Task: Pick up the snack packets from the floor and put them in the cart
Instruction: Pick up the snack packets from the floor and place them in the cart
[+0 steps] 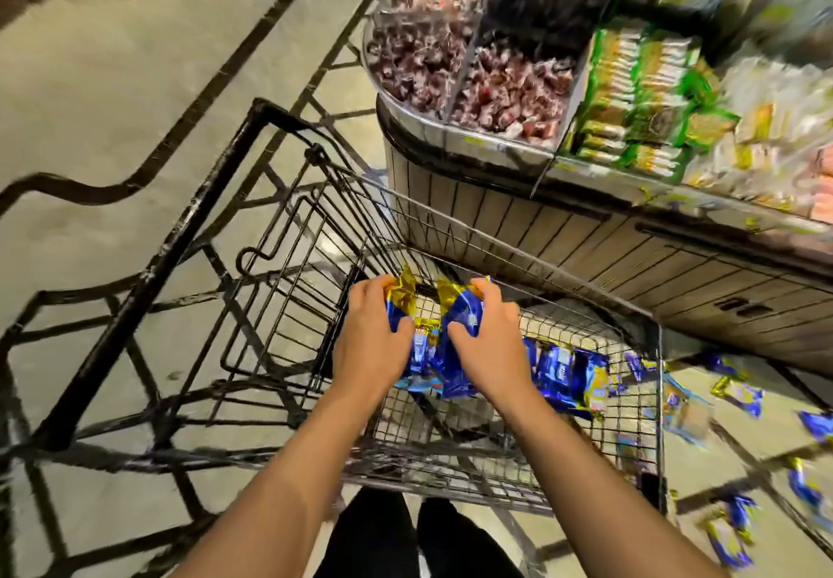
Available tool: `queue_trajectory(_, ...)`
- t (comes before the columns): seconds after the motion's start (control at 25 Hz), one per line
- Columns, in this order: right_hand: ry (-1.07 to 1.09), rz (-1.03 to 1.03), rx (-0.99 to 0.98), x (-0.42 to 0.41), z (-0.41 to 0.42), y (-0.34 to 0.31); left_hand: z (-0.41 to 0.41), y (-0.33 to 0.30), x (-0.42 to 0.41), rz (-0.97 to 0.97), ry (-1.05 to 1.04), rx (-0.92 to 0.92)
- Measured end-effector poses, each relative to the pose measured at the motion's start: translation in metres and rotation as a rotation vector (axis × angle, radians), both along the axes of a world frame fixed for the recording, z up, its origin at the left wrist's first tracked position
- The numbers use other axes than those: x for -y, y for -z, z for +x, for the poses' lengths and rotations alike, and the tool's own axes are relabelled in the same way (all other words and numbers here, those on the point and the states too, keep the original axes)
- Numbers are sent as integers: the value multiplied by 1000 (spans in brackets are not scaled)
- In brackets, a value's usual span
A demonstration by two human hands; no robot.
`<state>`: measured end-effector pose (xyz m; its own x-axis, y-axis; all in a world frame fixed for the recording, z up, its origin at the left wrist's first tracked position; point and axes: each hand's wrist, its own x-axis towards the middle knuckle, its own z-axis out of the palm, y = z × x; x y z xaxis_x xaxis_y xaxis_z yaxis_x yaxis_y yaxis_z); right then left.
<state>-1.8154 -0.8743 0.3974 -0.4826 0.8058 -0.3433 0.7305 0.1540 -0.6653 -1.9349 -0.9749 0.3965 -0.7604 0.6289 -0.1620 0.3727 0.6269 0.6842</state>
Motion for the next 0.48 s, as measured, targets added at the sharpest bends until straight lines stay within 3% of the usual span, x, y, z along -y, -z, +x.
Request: queue_trajectory(0.48,234,-130,65,-4,-63,147,-59,160,-30,-165,49,145)
